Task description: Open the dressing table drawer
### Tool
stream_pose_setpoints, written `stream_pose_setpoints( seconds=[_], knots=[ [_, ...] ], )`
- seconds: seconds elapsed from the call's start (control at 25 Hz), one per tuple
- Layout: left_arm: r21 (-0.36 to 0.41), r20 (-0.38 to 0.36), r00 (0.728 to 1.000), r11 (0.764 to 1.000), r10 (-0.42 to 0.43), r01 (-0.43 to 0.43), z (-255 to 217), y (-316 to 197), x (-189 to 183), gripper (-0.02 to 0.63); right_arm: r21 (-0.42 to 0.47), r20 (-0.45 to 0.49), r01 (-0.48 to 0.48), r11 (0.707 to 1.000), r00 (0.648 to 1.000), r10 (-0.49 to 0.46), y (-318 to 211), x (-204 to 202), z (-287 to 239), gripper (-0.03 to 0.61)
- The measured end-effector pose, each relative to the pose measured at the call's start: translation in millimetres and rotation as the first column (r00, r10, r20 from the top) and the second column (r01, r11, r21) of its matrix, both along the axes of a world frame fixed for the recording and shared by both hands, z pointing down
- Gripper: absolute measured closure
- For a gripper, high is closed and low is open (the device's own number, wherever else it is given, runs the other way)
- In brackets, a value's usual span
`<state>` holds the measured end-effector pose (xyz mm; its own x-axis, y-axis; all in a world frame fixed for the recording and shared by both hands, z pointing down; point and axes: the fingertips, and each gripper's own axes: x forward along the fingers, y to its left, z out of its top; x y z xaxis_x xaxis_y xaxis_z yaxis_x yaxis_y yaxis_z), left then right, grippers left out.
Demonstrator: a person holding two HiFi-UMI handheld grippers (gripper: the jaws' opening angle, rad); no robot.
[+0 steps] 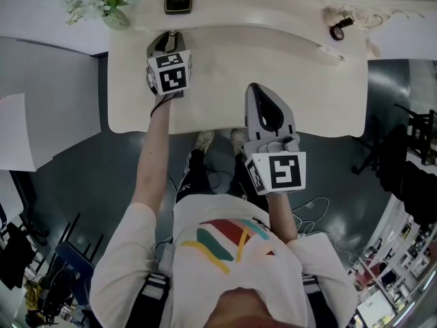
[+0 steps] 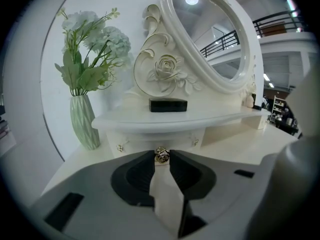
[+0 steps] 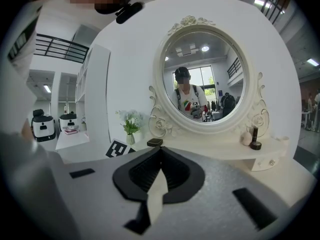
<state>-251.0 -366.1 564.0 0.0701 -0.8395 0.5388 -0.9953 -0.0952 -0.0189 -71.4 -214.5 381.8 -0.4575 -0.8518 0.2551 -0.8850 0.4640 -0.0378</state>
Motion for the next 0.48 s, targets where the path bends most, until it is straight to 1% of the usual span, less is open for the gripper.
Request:
stream_pose_setpoints(
  seconds=[0.48],
  knots=[
    [0.025,0.018,1.0,1.0,-0.002,0.001,-0.2,2.3,0.4,0.528,0.007,-0.006,-0.001,1.0,1.0,0.001,2.4,1.2,-3.3,0.578]
  ],
)
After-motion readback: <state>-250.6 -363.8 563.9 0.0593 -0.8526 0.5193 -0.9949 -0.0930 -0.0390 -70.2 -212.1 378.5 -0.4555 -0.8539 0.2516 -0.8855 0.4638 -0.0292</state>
